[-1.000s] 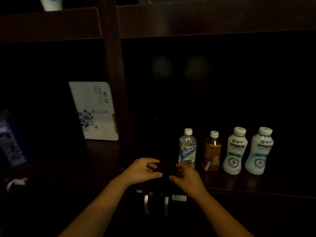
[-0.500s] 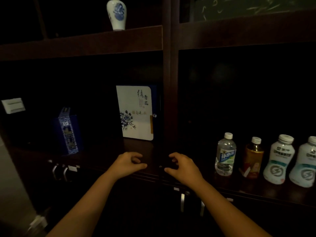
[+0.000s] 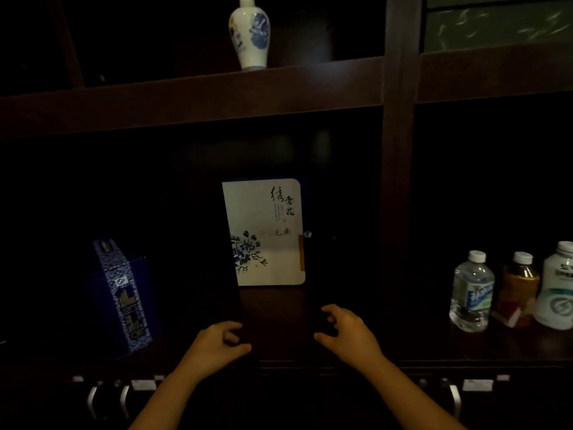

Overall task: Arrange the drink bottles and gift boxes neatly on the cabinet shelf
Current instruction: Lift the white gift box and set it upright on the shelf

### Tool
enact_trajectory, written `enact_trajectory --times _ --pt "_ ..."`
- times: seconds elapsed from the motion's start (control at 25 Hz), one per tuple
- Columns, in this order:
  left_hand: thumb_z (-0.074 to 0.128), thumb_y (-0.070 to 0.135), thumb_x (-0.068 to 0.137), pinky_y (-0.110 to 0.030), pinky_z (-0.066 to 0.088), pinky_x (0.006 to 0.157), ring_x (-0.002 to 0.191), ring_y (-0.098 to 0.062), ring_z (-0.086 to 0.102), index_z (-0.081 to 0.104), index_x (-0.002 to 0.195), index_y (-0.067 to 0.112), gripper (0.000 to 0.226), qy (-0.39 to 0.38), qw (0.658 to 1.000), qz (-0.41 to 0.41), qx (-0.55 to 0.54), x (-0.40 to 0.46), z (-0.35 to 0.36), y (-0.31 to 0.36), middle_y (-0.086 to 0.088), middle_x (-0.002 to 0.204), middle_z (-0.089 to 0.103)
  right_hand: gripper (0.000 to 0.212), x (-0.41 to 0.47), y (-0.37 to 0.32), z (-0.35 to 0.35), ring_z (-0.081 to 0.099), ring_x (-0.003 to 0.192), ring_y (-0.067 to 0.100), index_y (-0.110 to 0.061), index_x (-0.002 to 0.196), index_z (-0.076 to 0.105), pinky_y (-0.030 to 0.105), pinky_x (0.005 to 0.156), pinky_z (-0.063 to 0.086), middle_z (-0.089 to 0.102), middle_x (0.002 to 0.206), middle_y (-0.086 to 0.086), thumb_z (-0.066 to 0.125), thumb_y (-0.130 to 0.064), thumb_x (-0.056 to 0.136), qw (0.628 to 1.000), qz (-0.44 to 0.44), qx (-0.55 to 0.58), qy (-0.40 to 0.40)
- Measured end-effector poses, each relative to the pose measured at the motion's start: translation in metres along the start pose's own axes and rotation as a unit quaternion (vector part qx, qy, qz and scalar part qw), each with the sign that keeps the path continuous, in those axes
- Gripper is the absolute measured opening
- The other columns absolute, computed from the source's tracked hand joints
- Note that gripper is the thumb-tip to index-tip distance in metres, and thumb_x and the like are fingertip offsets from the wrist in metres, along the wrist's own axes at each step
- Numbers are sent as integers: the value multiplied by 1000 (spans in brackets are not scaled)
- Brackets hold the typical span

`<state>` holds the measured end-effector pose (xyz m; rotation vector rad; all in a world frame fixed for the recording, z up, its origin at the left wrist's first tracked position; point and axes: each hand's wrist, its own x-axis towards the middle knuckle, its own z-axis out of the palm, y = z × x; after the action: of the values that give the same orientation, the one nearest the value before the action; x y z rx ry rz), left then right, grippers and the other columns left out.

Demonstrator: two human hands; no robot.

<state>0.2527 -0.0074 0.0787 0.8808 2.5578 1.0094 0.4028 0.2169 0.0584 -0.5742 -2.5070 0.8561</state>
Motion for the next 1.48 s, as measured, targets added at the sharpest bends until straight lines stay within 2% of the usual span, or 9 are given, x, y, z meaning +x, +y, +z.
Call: enact_trajectory --times 0.2,0.36,0.48,0.72,0.92,1.08,1.2,1.32,1.48 --pt "69 41 75 -29 48 93 104 -16 58 40 134 19 70 -54 997 -14 56 40 -13 -33 -7 117 60 59 23 -11 26 53 109 13 -25 129 42 28 84 50 53 124 3 64 -43 77 998 24 -62 -15" --pt "71 43 71 -30 48 92 103 -18 59 44 132 18 71 -20 998 -18 58 83 -24 -38 -8 115 62 60 66 -14 28 53 111 17 -22 130 43 31 86 51 53 126 5 65 -41 77 996 31 -88 -7" --pt "73 42 70 -29 49 89 102 -20 60 46 129 18 69 37 998 -7 44 121 -41 -34 -10 115 62 59 115 -19 28 54 112 21 -19 128 46 34 88 50 55 125 9 68 -38 76 996 19 -89 24" --pt "74 45 68 -32 48 87 105 -24 60 47 129 17 72 126 989 28 76 199 -75 -15 -11 119 62 53 194 -21 24 57 104 24 -17 120 52 34 80 50 60 119 11 71 -35 73 996 -1 -69 49" --pt "74 50 64 -32 47 82 104 -25 60 47 129 20 77 159 983 43 75 248 -77 -9 -9 119 62 62 236 -14 20 54 112 26 -16 126 48 32 85 46 55 127 13 74 -33 71 994 15 -71 77" --pt "77 45 64 -27 43 81 110 -25 57 46 129 19 77 186 980 62 33 285 -83 -6 -10 124 60 76 272 -12 9 48 120 29 -18 136 36 33 88 45 46 137 14 74 -35 71 988 69 -51 128" --pt "79 35 64 -25 38 84 117 -27 52 39 135 19 83 229 969 80 -45 316 -93 4 -10 132 54 89 299 -13 -1 46 124 30 -19 140 27 35 94 43 45 139 12 77 -35 68 977 100 55 181" --pt "80 26 64 -29 37 92 122 -29 47 38 134 18 82 228 964 79 -112 344 -93 16 -11 137 49 92 324 -11 6 44 125 30 -19 141 25 38 98 42 44 141 12 79 -25 67 966 114 145 183" --pt "79 13 66 -40 38 103 125 -31 44 32 135 11 83 245 948 86 -182 360 -78 19 -14 138 45 90 342 -5 21 39 129 31 -17 142 19 44 101 40 38 144 15 75 -18 71 955 129 173 202"
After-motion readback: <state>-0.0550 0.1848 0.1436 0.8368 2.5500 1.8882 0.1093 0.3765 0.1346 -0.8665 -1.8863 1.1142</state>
